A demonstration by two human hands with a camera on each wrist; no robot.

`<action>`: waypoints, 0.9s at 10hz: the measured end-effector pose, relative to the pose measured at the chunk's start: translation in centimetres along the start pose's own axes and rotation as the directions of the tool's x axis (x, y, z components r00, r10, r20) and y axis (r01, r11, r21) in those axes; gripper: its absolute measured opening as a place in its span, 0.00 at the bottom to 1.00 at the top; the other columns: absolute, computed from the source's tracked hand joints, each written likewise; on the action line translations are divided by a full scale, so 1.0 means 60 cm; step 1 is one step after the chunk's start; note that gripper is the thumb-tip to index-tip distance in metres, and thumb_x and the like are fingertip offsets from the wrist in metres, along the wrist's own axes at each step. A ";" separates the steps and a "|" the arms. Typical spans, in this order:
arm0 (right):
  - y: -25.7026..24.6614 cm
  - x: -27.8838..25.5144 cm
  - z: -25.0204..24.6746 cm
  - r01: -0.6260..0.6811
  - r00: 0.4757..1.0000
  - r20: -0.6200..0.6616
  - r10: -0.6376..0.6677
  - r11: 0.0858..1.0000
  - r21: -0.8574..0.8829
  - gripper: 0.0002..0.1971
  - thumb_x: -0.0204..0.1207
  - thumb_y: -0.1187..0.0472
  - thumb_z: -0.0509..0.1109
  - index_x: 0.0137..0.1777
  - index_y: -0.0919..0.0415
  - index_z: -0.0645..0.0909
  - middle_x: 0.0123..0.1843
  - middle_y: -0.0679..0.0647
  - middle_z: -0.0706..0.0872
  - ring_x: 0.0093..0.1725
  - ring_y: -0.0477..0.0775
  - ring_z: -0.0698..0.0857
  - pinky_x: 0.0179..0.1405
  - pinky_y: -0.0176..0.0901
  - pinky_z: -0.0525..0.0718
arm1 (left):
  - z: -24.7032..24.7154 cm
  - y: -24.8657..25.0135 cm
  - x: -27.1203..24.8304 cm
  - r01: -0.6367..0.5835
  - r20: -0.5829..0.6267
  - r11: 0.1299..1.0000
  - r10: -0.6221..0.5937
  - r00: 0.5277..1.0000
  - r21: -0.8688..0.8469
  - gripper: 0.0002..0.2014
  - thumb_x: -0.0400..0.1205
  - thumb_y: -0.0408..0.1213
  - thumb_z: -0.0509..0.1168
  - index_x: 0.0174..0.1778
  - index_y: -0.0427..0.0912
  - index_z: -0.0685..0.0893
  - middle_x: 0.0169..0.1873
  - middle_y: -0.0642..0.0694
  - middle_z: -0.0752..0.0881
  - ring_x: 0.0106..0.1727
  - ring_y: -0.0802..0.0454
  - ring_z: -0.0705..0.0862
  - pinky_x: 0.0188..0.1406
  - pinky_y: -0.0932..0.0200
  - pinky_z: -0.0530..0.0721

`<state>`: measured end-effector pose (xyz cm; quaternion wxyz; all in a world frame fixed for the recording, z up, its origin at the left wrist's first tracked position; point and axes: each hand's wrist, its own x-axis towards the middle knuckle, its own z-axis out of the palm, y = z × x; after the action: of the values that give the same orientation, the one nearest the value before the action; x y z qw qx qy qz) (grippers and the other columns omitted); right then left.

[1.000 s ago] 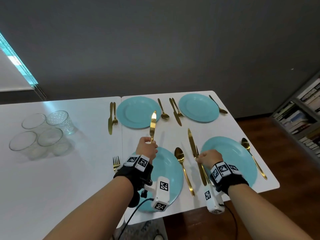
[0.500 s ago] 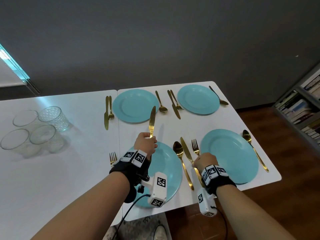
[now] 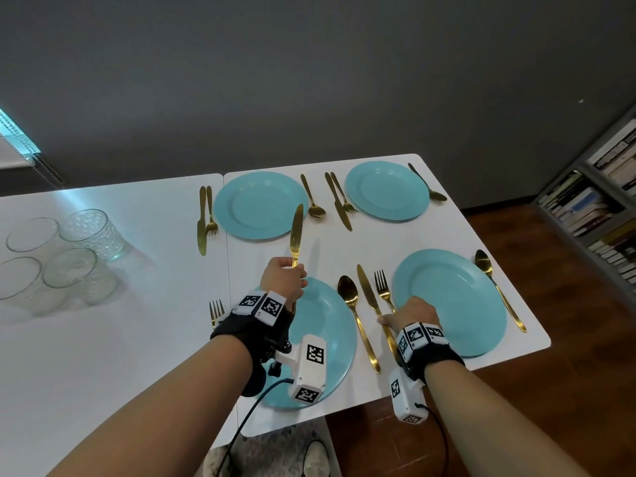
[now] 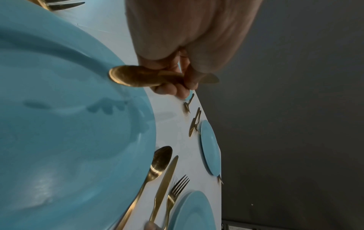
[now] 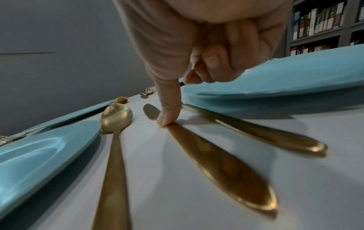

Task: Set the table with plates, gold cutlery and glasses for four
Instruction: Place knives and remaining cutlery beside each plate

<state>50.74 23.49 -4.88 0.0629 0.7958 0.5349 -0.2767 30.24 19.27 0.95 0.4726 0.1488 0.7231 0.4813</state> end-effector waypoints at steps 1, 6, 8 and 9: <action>0.004 0.002 -0.002 -0.002 1.000 -0.004 0.002 1.000 0.008 0.29 0.63 0.45 0.81 0.56 0.64 0.78 0.55 0.59 0.86 0.54 0.60 0.85 0.40 0.43 0.78 | 0.000 -0.003 -0.001 -0.007 -0.005 1.000 0.007 1.000 0.010 0.13 0.84 0.30 0.60 0.64 0.34 0.75 0.33 0.47 0.79 0.29 0.56 0.76 0.26 0.64 0.73; 0.011 0.005 -0.010 0.007 1.000 -0.012 -0.007 1.000 -0.006 0.27 0.65 0.46 0.80 0.55 0.65 0.79 0.53 0.59 0.86 0.45 0.56 0.81 0.39 0.42 0.76 | -0.002 -0.004 -0.005 -0.004 -0.006 1.000 0.004 1.000 0.006 0.13 0.84 0.30 0.59 0.65 0.34 0.75 0.32 0.47 0.79 0.29 0.56 0.76 0.26 0.65 0.73; 0.012 0.008 -0.013 -0.007 1.000 -0.019 0.007 1.000 -0.008 0.29 0.62 0.45 0.82 0.54 0.64 0.78 0.54 0.60 0.86 0.53 0.59 0.86 0.40 0.43 0.78 | 0.001 -0.007 -0.006 -0.011 -0.002 1.000 0.011 1.000 -0.002 0.13 0.85 0.30 0.59 0.65 0.34 0.74 0.32 0.47 0.79 0.29 0.56 0.75 0.27 0.65 0.73; 0.012 0.008 -0.012 -0.005 1.000 -0.025 0.004 1.000 -0.016 0.28 0.62 0.45 0.82 0.52 0.64 0.78 0.54 0.60 0.86 0.53 0.59 0.86 0.40 0.43 0.79 | 0.001 -0.009 -0.005 -0.011 -0.001 1.000 0.011 1.000 -0.002 0.13 0.85 0.30 0.59 0.65 0.34 0.75 0.33 0.47 0.79 0.29 0.56 0.76 0.27 0.65 0.73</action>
<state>51.76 23.87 -4.65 0.0632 0.7999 0.5360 -0.2624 30.57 18.88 0.66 0.4698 0.1519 0.7221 0.4845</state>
